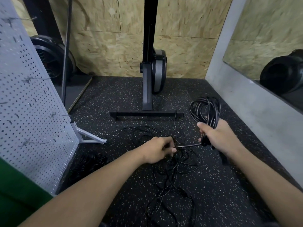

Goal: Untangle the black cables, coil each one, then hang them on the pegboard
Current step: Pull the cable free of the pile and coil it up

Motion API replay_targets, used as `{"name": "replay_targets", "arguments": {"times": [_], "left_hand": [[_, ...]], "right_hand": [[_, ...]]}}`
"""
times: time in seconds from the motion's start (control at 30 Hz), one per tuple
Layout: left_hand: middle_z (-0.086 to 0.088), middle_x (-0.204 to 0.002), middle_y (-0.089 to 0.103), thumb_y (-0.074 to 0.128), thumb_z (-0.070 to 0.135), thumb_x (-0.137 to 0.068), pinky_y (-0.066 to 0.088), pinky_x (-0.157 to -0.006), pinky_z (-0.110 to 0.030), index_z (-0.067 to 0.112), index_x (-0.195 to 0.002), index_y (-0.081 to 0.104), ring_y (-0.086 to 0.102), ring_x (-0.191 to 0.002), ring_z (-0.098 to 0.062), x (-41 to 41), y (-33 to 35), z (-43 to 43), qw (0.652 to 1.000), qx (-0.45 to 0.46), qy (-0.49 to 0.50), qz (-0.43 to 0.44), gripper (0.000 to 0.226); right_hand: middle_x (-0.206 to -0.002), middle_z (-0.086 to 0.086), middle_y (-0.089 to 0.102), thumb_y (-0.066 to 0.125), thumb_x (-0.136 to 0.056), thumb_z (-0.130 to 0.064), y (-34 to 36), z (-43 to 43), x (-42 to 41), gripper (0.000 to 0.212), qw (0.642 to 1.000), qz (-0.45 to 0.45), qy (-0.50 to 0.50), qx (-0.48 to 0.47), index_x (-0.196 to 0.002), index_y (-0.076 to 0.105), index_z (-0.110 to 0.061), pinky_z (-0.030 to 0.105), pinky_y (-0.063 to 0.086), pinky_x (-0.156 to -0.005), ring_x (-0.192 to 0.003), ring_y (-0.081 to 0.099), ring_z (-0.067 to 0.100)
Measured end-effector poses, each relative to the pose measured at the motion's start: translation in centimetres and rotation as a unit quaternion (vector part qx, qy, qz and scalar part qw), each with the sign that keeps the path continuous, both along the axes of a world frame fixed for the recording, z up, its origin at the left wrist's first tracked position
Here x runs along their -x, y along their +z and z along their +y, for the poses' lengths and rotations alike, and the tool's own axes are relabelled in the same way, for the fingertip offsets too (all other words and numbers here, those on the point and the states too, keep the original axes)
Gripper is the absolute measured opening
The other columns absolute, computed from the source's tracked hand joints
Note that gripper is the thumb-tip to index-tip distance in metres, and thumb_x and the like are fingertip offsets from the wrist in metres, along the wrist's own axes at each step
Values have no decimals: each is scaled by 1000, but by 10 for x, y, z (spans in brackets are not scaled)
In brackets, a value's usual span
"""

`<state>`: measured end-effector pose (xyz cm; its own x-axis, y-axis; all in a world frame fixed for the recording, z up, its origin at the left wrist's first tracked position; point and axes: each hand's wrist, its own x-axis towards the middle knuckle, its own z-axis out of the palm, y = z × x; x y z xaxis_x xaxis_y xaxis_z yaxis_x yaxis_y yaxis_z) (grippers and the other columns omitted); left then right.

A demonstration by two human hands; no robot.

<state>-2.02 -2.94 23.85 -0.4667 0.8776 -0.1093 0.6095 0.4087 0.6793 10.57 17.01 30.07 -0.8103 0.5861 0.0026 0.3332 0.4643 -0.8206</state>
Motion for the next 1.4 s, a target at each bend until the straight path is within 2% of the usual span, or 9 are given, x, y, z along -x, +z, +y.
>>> {"name": "replay_targets", "arguments": {"times": [0.17, 0.33, 0.47, 0.57, 0.77, 0.93, 1.1, 1.27, 1.4], "left_hand": [[14, -82, 65, 68, 38, -100, 43, -66, -15, 23, -94, 66, 59, -73, -1, -16, 54, 0, 976, -171, -7, 133, 17], [7, -88, 70, 85, 23, -87, 50, -77, -19, 15, -93, 76, 64, -81, -4, -12, 69, -3, 926, -317, 10, 204, 13], [5, -89, 64, 95, 30, -73, 46, -75, -16, 12, -89, 72, 61, -84, -9, -11, 65, -4, 922, -345, 32, 171, 33], [7, -98, 62, 95, 34, -73, 45, -81, -14, 16, -99, 72, 61, -93, -10, -13, 58, -2, 929, -330, 50, 161, 39], [15, -119, 70, 44, 39, -111, 50, -107, -36, 34, -123, 65, 63, -119, -3, 9, 34, -7, 946, -232, 160, -162, 25], [11, -117, 72, 59, 9, -104, 52, -99, -25, 30, -109, 70, 66, -110, -4, 9, 2, -6, 990, -73, 89, -84, 24], [8, -86, 76, 61, 28, -106, 43, -56, -21, 16, -99, 75, 57, -55, -3, 5, 17, 2, 978, -138, 156, 12, 20], [-1, -91, 81, 62, 19, -106, 62, -87, -38, 12, -101, 77, 78, -91, -16, -26, 64, 7, 931, -267, 173, -179, 18], [-12, -90, 79, 61, 14, -105, 65, -85, -43, 0, -105, 74, 77, -87, -23, -42, 88, 4, 866, -362, 200, -280, 19]], "right_hand": [[-102, -2, 71, 47, -101, -64, -3, 4, -3, 45, 988, -93, 29, -116, -109, 69, -26, 35, 46, -80, -93, 65, 18], [-100, -8, 76, 27, -77, -100, 18, -30, -13, 92, 977, -122, 172, 28, -116, 74, -31, 35, 51, -91, -96, 71, 8], [-95, -11, 78, 67, -94, -59, 14, -34, -18, 28, 935, -180, 293, 92, -108, 70, -36, 31, 53, -87, -89, 73, 4], [-77, -17, 72, 66, -101, -36, 12, -34, -17, 7, 933, -178, 304, 68, -101, 67, -29, 26, 47, -76, -72, 66, -3], [-79, -14, 72, 68, -97, -38, 16, -17, -17, 15, 956, -136, 255, 47, -99, 67, -23, 34, 52, -79, -76, 69, 4], [-67, -11, 69, 62, -101, -14, 19, -14, -20, 17, 954, -57, 259, 138, -85, 62, -20, 22, 51, -58, -61, 66, 3], [-73, 2, 62, 70, -97, -19, 13, -10, -19, 17, 967, 5, 202, 154, -86, 62, -9, 39, 54, -67, -66, 62, 17], [-77, -8, 71, 65, -102, -18, 8, -20, -14, 9, 980, 115, 144, 69, -97, 71, -23, 31, 50, -76, -74, 67, 7], [-95, -14, 78, 64, -102, -17, 16, -34, -9, 16, 972, 187, 129, 59, -110, 74, -27, 20, 52, -84, -92, 71, 3]]}}
